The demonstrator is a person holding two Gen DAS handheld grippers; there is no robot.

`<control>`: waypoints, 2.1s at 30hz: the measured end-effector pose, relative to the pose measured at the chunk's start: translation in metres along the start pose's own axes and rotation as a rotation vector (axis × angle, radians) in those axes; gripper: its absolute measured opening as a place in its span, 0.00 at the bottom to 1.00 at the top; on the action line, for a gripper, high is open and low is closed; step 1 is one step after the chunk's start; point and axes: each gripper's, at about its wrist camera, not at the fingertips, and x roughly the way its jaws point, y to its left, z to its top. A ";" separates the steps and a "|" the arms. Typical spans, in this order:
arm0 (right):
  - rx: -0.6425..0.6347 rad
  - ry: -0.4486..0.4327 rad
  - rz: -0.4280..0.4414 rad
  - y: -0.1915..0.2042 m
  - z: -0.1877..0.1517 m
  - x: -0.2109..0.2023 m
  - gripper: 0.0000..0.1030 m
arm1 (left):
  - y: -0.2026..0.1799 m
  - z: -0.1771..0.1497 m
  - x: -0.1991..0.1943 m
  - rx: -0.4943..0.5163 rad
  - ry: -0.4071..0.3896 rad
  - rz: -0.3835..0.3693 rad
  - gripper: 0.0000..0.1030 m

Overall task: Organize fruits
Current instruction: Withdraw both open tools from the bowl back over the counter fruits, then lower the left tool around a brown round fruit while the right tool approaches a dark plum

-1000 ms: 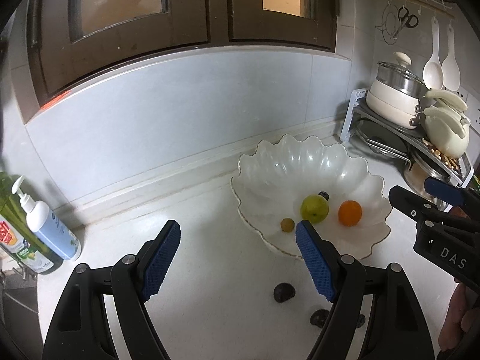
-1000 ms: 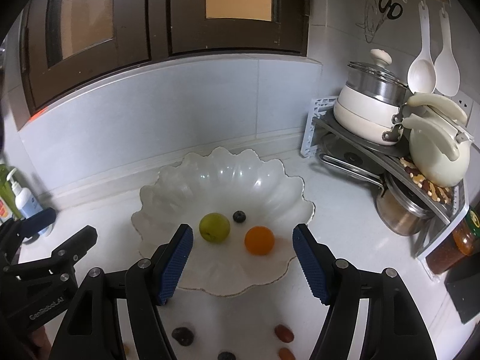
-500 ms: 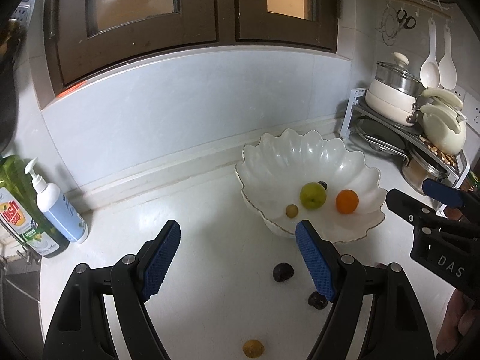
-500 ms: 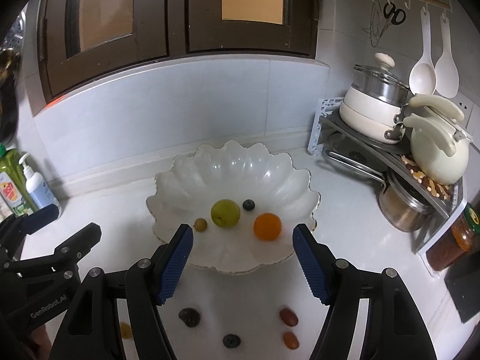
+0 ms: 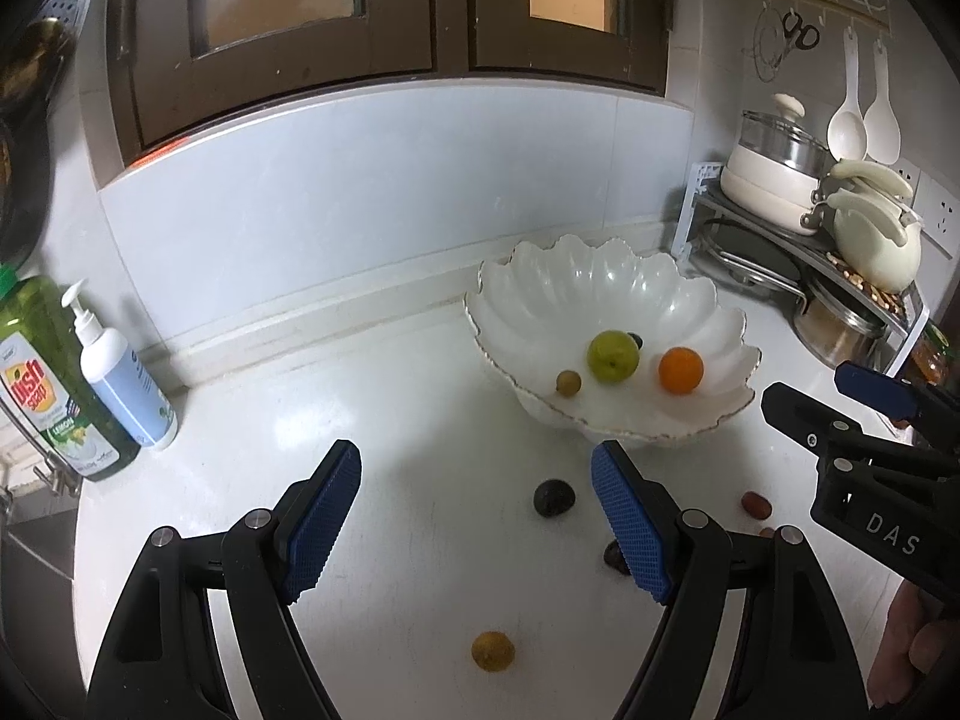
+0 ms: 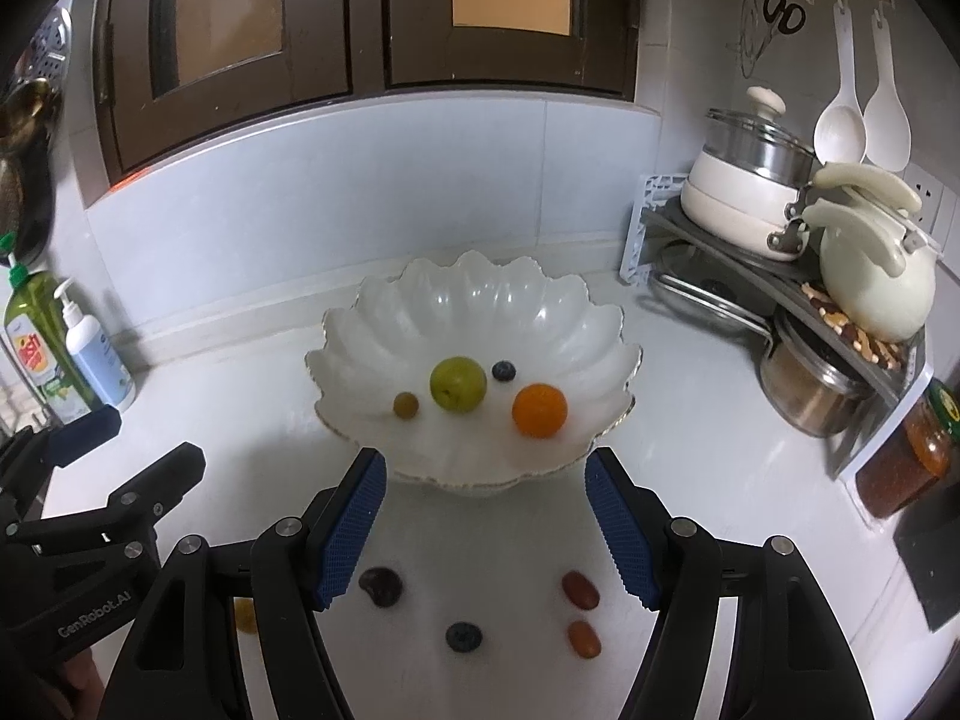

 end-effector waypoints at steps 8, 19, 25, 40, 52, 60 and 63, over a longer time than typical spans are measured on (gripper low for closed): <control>-0.016 0.017 0.019 0.008 -0.014 -0.001 0.68 | 0.002 -0.017 -0.001 -0.007 0.014 0.016 0.77; -0.026 0.031 0.011 0.010 -0.034 0.002 0.68 | 0.003 -0.039 0.001 -0.016 0.022 0.023 0.77; -0.029 0.029 0.005 0.009 -0.044 0.003 0.68 | 0.002 -0.053 0.003 -0.014 0.016 0.020 0.77; -0.005 0.049 -0.023 0.008 -0.070 0.008 0.68 | -0.002 -0.077 0.013 0.005 0.030 0.009 0.76; 0.009 0.084 -0.046 0.003 -0.090 0.018 0.68 | -0.004 -0.095 0.024 0.021 0.051 -0.005 0.73; -0.002 0.102 -0.054 0.004 -0.101 0.023 0.68 | -0.005 -0.106 0.032 0.024 0.079 -0.010 0.68; -0.003 0.111 -0.052 0.005 -0.104 0.028 0.67 | -0.005 -0.108 0.035 0.027 0.086 -0.011 0.66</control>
